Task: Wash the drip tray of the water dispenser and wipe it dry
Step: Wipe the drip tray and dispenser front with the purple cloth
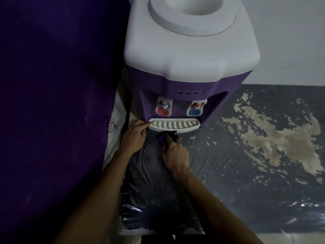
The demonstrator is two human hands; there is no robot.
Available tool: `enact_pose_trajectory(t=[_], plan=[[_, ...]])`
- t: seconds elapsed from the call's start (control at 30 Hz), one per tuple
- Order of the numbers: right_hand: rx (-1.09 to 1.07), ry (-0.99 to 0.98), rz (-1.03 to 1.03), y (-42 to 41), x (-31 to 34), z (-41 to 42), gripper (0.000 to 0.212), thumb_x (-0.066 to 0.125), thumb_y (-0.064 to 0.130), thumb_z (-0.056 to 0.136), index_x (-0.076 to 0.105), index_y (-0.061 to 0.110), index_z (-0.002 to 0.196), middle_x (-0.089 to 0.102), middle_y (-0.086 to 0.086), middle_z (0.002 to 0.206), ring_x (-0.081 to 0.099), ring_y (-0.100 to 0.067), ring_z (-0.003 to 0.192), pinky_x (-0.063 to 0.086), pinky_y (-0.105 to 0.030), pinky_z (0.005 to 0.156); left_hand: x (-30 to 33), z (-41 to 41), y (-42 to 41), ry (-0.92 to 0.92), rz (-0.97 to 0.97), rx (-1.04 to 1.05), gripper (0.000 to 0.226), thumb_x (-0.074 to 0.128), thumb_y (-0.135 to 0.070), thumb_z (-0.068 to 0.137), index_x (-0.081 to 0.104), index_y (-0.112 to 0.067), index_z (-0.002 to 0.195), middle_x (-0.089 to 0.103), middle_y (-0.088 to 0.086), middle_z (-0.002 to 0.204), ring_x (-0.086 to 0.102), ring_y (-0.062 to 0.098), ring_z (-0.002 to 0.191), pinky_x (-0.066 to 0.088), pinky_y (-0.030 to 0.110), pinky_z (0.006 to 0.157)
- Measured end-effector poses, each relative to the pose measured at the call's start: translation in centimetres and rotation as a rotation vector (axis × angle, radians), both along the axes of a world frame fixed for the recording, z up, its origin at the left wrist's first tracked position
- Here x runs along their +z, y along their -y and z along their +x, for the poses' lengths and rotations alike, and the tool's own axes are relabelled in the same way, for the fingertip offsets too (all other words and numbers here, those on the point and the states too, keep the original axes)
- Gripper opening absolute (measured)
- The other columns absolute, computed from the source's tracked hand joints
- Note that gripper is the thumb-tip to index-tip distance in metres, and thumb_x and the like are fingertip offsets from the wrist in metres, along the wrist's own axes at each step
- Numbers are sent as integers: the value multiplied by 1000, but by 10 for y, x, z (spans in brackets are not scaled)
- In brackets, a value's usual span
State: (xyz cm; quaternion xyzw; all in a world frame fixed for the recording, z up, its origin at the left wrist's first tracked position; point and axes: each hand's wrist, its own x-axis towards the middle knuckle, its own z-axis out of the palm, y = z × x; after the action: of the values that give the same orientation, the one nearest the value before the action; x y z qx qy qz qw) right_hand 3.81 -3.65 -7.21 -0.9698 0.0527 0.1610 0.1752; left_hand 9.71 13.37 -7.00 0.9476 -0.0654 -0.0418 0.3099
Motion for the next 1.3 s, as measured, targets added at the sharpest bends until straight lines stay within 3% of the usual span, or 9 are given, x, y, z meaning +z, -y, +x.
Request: enact_pose_trajectory(t=[0.23, 0.43, 0.6, 0.8, 0.97, 1.1, 1.3], plan=[[122, -26, -16, -54, 2, 16, 57, 38, 30, 104, 17, 28, 157, 44, -18, 143, 66, -36, 104, 52, -43, 84, 11, 13, -1, -77, 58, -33, 46, 43, 0, 92, 63, -18, 129, 63, 0, 124, 56, 21, 118, 45, 37, 101], [283, 35, -147, -38, -3, 24, 54, 34, 34, 105, 16, 38, 156, 54, -15, 129, 66, -32, 96, 49, -39, 74, 10, 19, -4, -91, 77, -8, 50, 41, 3, 90, 66, -22, 126, 67, -1, 115, 58, 22, 114, 44, 39, 101], [145, 26, -119, -5, -8, 8, 59, 42, 34, 100, 20, 42, 154, 51, -12, 137, 68, -34, 97, 53, -41, 78, 5, 15, -6, -97, 30, 21, 52, 39, 5, 90, 66, -23, 125, 65, 4, 113, 59, 24, 110, 45, 40, 100], [-66, 55, -22, 29, -14, -8, 61, 49, 36, 94, 28, 39, 152, 57, -11, 130, 68, -37, 96, 53, -43, 75, 0, -5, -13, -95, -196, 251, 46, 34, 5, 95, 68, -15, 118, 64, 7, 114, 59, 15, 100, 44, 20, 88], [-26, 82, 24, 6, -12, -11, 58, 44, 38, 97, 28, 31, 153, 54, -12, 133, 68, -37, 96, 54, -43, 75, 2, -12, -15, -107, -267, 380, 38, 37, 2, 96, 67, -10, 116, 67, 7, 114, 61, 13, 101, 39, -1, 78], [117, 38, -26, -33, -9, -2, 59, 39, 39, 101, 20, 29, 156, 49, -15, 139, 67, -36, 99, 53, -43, 78, 3, -18, -16, -145, -291, 474, 38, 37, -2, 98, 60, -10, 127, 60, 6, 132, 55, 16, 119, 37, 15, 95], [290, 20, -139, -50, -9, 12, 60, 37, 30, 105, 9, 37, 157, 46, -16, 141, 67, -34, 98, 50, -41, 79, -4, -38, -18, -145, -205, 376, 41, 38, -6, 99, 52, -13, 138, 49, 6, 140, 54, 12, 112, 38, 18, 96]])
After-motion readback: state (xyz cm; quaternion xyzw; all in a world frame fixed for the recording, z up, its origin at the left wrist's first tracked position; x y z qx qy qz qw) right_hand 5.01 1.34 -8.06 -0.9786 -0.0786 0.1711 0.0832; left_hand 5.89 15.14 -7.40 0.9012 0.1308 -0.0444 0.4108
